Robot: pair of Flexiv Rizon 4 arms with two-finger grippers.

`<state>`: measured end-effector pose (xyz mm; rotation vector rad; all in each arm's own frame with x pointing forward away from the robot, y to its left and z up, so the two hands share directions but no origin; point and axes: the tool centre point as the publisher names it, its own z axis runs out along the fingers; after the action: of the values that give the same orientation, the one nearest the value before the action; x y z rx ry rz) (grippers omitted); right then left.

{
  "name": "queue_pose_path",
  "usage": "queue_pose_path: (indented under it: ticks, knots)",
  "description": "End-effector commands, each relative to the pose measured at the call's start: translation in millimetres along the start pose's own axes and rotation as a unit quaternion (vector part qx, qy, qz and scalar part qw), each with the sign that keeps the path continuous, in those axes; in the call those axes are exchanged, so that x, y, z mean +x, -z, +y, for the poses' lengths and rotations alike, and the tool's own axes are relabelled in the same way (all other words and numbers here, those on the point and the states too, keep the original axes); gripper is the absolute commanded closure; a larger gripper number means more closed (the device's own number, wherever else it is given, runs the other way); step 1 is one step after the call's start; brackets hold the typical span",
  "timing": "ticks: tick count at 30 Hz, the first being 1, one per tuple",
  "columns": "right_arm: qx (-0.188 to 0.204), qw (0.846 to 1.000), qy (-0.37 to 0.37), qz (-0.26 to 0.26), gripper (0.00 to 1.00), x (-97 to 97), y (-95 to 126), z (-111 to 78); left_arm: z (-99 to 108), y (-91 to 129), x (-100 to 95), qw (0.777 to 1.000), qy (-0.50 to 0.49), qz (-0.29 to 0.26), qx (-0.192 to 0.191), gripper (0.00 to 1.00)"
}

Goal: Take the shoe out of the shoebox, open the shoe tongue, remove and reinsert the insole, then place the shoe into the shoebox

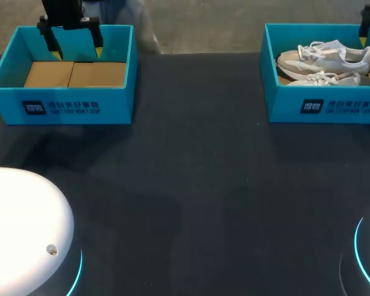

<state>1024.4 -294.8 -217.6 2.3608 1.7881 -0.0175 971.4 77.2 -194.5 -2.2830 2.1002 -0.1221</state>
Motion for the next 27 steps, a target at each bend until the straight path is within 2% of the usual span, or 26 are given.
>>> queue_pose_path:
  ticks: [1, 11, 19, 22, 27]
  knots:
    - [-0.001, 1.0, -0.009, 0.004, 0.0, -2.8, 0, -14.6, 3, 2, 5.4, 1.0, -0.006, 0.002, -0.008, 0.0]
    - [0.013, 1.0, -0.008, 0.016, 0.0, -8.6, 18, -61.6, 10, -12, 2.3, 1.0, -0.011, 0.001, -0.024, 0.0]
    - [0.007, 0.999, 0.032, 0.042, 0.0, 2.9, 40, -102.8, 12, -13, 2.9, 1.0, -0.011, 0.004, -0.029, 0.0]
    - [-0.005, 0.998, 0.048, 0.034, 0.0, 9.7, 43, -117.7, 13, -12, 3.6, 1.0, -0.003, 0.005, -0.028, 0.0]
    - [-0.002, 0.998, 0.06, 0.035, 0.0, 18.7, 42, -135.2, 16, -12, 3.7, 1.0, 0.008, 0.008, -0.029, 0.0]
